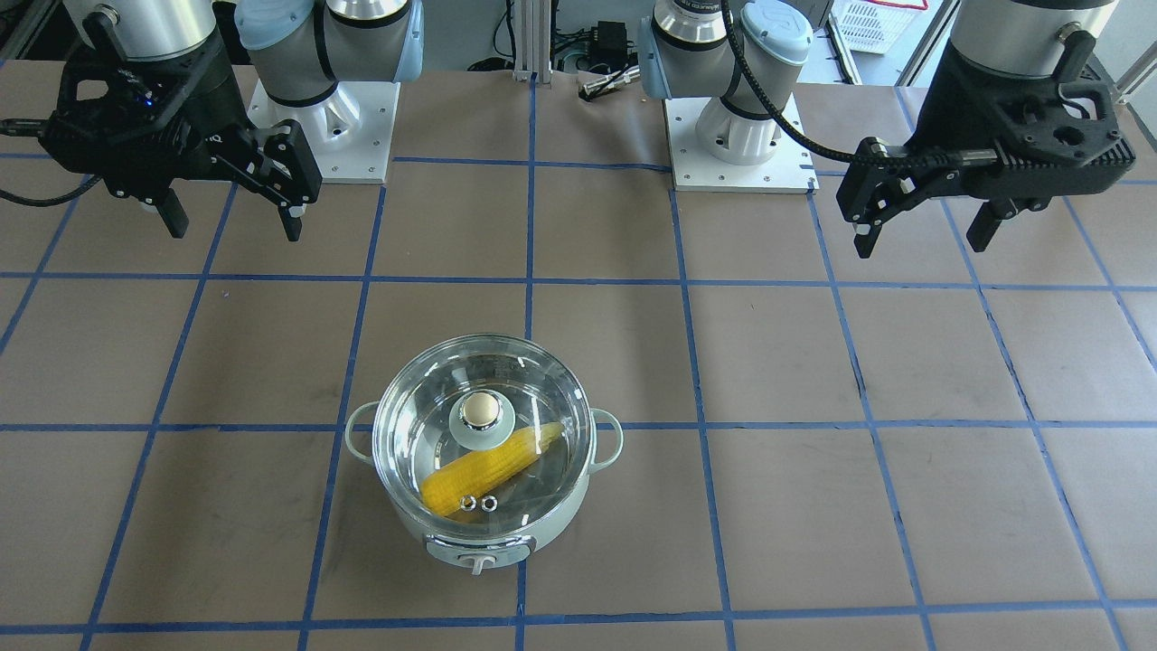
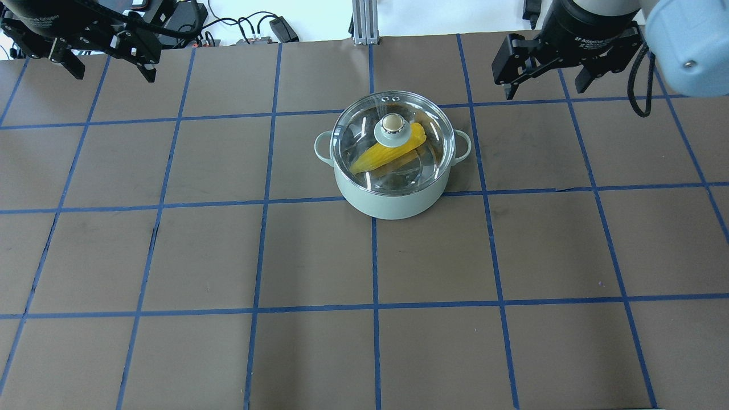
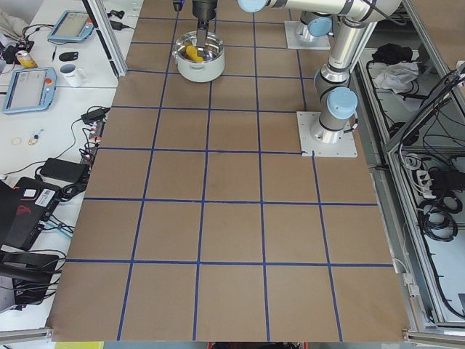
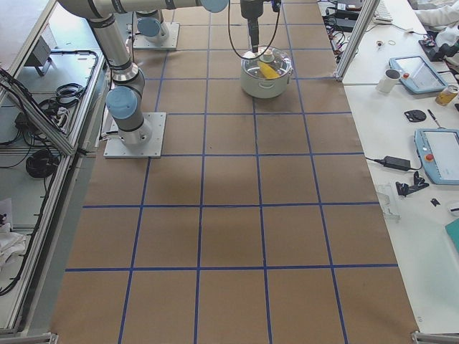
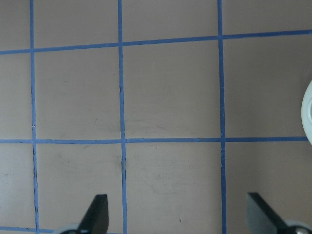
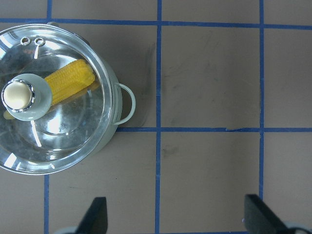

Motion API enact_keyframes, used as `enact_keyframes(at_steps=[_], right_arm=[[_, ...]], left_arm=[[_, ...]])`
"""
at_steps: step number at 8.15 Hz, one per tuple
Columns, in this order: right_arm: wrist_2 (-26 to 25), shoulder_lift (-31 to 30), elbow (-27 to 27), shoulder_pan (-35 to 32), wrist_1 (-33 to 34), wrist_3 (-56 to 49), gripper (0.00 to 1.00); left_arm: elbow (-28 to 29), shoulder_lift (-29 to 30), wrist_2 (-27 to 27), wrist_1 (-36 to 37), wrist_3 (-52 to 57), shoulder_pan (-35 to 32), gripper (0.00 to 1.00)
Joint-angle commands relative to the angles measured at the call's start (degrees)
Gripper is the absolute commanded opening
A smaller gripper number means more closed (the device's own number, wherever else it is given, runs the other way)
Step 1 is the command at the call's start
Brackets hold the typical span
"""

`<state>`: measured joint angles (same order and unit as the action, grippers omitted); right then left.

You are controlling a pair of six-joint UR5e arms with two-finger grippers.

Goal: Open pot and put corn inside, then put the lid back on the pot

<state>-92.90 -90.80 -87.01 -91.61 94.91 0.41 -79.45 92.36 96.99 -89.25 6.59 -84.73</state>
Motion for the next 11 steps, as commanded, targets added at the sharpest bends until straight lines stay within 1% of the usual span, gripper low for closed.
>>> enact_keyframes(at_steps=[1,9,11], right_arm=[[0.0,-0.08,0.0,-0.06,-0.34,0.03,1.0],[0.0,-0.08,0.0,0.02,-0.43,-0.06,1.0],[0.0,-0.08,0.0,0.02,-0.43,-0.14,1.0]], left_arm=[[0.0,-0.17,0.04,-0.05,0.0,0.0,1.0],[0.0,-0.34,-0.04,-0.05,0.0,0.0,1.0],[0.17,-0.87,-0.31,-3.19,-0.09,-0.17,1.0]])
